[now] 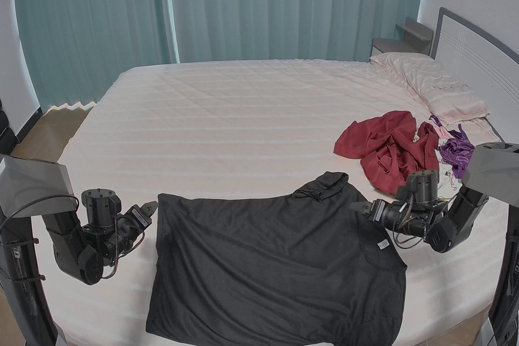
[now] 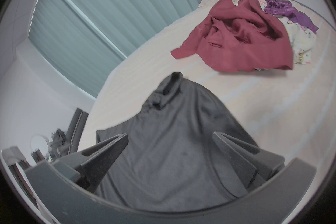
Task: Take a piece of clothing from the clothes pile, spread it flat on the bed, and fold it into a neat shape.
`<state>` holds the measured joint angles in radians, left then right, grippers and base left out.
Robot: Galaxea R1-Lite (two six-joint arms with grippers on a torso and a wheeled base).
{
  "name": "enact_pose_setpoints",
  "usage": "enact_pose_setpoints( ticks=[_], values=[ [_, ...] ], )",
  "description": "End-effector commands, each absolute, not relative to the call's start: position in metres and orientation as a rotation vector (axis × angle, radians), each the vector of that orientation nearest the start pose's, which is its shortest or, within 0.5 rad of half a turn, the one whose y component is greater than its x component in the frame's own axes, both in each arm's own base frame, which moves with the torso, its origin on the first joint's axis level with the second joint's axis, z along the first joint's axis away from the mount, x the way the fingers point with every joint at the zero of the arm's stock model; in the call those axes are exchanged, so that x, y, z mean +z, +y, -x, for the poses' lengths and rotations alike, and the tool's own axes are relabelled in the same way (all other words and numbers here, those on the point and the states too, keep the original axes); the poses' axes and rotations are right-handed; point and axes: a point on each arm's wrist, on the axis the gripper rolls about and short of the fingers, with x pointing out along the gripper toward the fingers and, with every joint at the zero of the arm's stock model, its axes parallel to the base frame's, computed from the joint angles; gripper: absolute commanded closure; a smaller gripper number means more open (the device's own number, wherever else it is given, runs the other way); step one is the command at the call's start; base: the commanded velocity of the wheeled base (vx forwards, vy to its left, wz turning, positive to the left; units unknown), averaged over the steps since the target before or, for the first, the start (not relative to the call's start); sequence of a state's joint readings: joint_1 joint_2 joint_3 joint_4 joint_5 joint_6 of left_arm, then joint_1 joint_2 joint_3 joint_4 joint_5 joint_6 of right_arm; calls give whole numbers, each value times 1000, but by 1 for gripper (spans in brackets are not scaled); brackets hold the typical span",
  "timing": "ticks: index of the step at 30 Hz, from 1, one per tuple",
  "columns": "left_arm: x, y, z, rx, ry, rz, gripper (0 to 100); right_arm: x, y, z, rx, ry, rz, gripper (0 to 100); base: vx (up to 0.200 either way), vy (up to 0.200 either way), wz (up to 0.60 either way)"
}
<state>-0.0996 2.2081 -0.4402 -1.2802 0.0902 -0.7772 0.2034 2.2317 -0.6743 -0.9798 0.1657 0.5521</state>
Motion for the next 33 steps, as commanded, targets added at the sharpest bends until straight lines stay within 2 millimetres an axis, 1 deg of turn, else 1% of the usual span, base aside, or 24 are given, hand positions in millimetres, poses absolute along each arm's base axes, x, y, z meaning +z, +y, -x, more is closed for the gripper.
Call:
enact_pose_setpoints(
  ticks=[1,4,9,12,14,18,21,24,25,29,33],
  values=[
    [-6,-33,-301,174,498,738,0,-10,117,-374,170,656,-598,0,0,0,0],
    [-9,-33,-301,175,496,737,0,-16,125,-383,154,680,-654,0,0,0,0],
    [-11,-34,-300,172,497,737,0,-16,141,-399,134,702,-763,0,0,0,0],
    [-13,-34,-300,174,502,737,0,-20,145,-404,132,711,-764,0,0,0,0],
    [-17,-33,-300,181,514,735,0,-24,148,-413,132,699,-767,0,0,0,0],
    [-20,-33,-300,185,522,735,0,-33,150,-420,119,692,-764,0,0,0,0],
    [-21,-34,-300,184,525,744,0,-33,152,-428,124,668,-768,0,0,0,0],
    [-21,-36,-300,182,527,754,0,-34,154,-429,128,665,-765,0,0,0,0],
    [-21,-36,-300,184,526,761,0,-36,160,-432,139,658,-763,0,0,0,0],
    [-22,-36,-300,186,530,761,0,-32,164,-439,158,632,-768,0,0,0,0],
    [-24,-36,-299,187,537,759,0,-35,168,-446,170,616,-768,0,0,0,0]
  ],
)
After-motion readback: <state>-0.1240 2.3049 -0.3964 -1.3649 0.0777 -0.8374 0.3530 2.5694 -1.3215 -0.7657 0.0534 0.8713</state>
